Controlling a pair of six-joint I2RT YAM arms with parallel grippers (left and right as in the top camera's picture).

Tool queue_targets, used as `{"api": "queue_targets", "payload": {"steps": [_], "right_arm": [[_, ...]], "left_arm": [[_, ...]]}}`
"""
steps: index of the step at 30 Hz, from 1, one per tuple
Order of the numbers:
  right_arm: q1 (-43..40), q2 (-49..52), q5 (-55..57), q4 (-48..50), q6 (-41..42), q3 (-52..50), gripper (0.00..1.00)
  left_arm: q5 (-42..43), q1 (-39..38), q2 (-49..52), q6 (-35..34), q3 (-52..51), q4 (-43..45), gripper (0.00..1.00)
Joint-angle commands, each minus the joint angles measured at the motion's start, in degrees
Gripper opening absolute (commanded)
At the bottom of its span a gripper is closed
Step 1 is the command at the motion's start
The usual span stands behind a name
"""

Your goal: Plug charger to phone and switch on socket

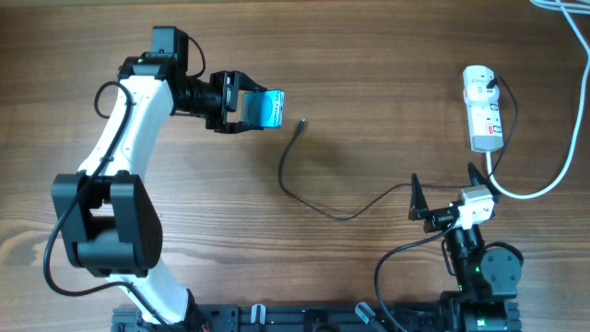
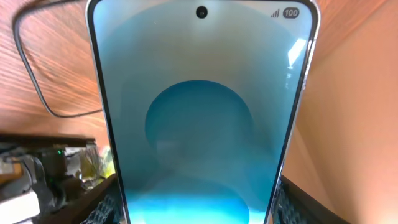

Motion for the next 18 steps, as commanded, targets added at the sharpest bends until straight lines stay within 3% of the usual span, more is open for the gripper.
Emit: {"api": "queue_targets", "payload": {"steps": [1,7,18], "right_arm": [[0.3,-0.4,1.0,0.2,0.5,-0.1,1.0],[0.3,-0.4,1.0,0.2,0.5,-0.1,1.0],[0.3,-0.4,1.0,0.2,0.5,-0.1,1.0]], "left_arm": [[9.4,1.4,-2.0,-1.2,1.1,0.5,0.04],[17.2,3.5,-2.0,3.1,1.1,0.5,0.04],[24.0,3.5,-2.0,3.1,1.0,0.2,0.04]]}}
